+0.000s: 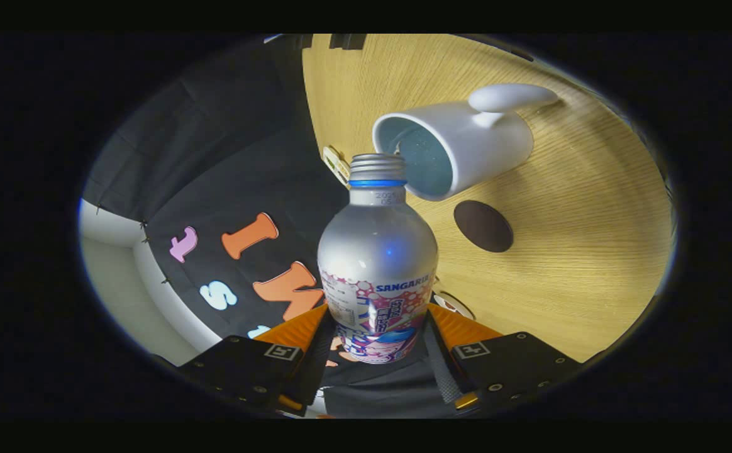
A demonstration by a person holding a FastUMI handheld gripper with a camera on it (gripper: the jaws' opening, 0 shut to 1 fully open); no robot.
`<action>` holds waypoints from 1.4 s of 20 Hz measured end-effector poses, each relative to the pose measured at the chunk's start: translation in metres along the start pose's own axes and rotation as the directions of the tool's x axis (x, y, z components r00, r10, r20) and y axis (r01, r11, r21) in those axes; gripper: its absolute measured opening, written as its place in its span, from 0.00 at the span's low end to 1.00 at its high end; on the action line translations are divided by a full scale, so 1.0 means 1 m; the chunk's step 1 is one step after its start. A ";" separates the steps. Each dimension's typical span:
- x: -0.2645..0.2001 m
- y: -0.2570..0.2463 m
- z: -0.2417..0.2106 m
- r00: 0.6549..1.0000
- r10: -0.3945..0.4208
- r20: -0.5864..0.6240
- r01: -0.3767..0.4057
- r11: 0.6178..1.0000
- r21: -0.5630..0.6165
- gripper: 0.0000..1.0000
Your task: Take the bottle from table, then pour the juice into the cup, finally place the bottle on the coaster
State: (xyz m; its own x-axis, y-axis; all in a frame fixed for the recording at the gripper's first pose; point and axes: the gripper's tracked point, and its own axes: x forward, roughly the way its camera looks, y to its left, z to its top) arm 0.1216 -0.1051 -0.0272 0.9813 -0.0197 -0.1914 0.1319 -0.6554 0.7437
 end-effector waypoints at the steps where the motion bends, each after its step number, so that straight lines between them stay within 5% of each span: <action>1: 0.000 0.000 0.000 1.000 0.000 -0.003 0.000 1.000 0.004 0.74; 28: 0.008 0.002 -0.007 1.000 -0.026 -0.016 0.027 0.994 0.106 0.74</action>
State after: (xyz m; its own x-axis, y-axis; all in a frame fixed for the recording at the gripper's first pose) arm 0.1310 -0.1012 -0.0224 0.9797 0.0089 -0.2004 0.1429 -0.7321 0.6660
